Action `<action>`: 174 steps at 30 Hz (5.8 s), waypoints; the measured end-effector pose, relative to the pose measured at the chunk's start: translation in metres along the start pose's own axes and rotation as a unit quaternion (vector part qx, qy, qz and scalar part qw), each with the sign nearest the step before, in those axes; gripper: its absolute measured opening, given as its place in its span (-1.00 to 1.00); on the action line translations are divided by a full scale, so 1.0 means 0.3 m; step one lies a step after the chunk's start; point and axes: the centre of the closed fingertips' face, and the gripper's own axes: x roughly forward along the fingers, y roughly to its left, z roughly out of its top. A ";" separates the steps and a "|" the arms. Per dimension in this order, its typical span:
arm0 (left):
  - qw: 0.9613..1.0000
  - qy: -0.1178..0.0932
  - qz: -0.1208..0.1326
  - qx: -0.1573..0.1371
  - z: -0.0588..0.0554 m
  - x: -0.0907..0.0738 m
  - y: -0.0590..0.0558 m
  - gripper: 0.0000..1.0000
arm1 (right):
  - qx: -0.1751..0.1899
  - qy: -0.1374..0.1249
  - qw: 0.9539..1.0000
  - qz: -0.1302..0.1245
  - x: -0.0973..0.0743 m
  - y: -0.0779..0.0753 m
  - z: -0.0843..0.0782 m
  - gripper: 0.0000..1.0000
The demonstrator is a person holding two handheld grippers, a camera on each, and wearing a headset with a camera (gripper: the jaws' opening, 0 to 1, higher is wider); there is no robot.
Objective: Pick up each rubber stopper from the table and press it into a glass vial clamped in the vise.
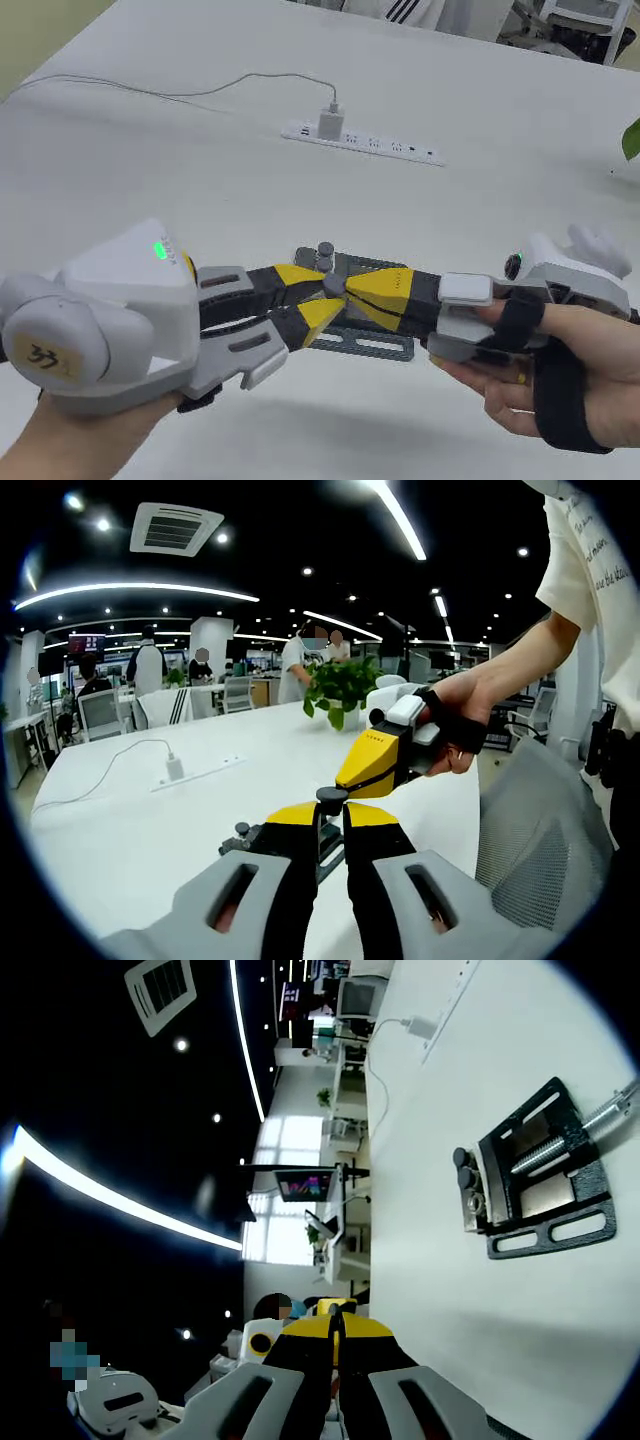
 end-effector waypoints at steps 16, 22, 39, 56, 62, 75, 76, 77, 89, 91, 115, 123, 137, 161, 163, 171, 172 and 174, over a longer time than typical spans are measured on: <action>1.000 0.000 -0.003 0.002 -0.003 -0.003 -0.015 -0.89 | 0.013 0.001 1.000 0.002 -0.014 -0.019 0.000 -1.00; 1.000 0.001 -0.004 0.002 -0.005 -0.004 -0.015 -0.90 | 0.012 -0.002 1.000 0.002 -0.014 -0.023 0.004 -1.00; 0.999 0.033 -0.019 0.004 -0.052 -0.001 -0.021 -0.90 | -0.326 0.112 0.934 -0.093 -0.041 -0.026 -0.006 -0.32; 0.994 0.068 -0.078 0.019 -0.093 0.033 -0.099 -0.90 | -0.647 0.380 0.644 -0.149 -0.077 -0.066 -0.035 -0.50; 0.993 0.073 -0.088 0.021 -0.099 0.040 -0.114 -0.90 | -0.665 0.431 0.593 -0.144 -0.076 -0.082 -0.057 -0.59; 0.992 0.077 -0.098 0.019 -0.107 0.038 -0.135 -0.90 | -0.676 0.475 0.544 -0.145 -0.081 -0.119 -0.089 -0.73; 0.992 0.078 -0.098 0.018 -0.108 0.038 -0.136 -0.90 | -0.675 0.476 0.544 -0.144 -0.081 -0.119 -0.091 -0.74; 0.992 0.078 -0.098 0.019 -0.109 0.037 -0.137 -0.90 | -0.674 0.478 0.545 -0.144 -0.081 -0.121 -0.096 -0.74; 0.991 0.082 -0.102 0.009 -0.117 0.037 -0.150 -0.90 | -0.678 0.491 0.526 -0.146 -0.086 -0.134 -0.107 -0.78; 0.991 0.084 -0.102 0.007 -0.119 0.037 -0.151 -0.90 | -0.680 0.493 0.523 -0.147 -0.085 -0.135 -0.110 -0.78; 0.989 0.097 -0.112 0.013 -0.126 0.033 -0.157 -0.89 | -0.675 0.500 0.518 -0.163 -0.084 -0.142 -0.100 -0.86; 0.989 0.100 -0.107 0.017 -0.132 0.046 -0.152 -0.67 | -0.670 0.496 0.528 -0.164 -0.087 -0.140 -0.093 -0.87; 0.991 0.118 -0.055 0.016 -0.195 0.022 -0.082 -0.04 | -0.669 0.503 0.519 -0.174 -0.106 -0.166 -0.074 -0.87; 0.986 0.156 0.057 -0.005 -0.290 -0.054 0.071 0.99 | -0.666 0.513 0.510 -0.186 -0.110 -0.200 -0.026 -0.87; 0.986 0.155 0.057 -0.006 -0.289 -0.055 0.072 0.98 | -0.666 0.514 0.508 -0.187 -0.107 -0.200 -0.017 -0.87; 0.986 0.152 0.061 -0.010 -0.290 -0.060 0.071 0.98 | -0.671 0.519 0.493 -0.190 -0.089 -0.205 0.017 -0.88; 0.986 0.152 0.062 -0.011 -0.291 -0.061 0.073 0.98 | -0.671 0.522 0.491 -0.192 -0.087 -0.207 0.023 -0.88; 0.986 0.153 0.064 -0.012 -0.294 -0.063 0.075 0.98 | -0.672 0.524 0.487 -0.192 -0.080 -0.209 0.035 -0.88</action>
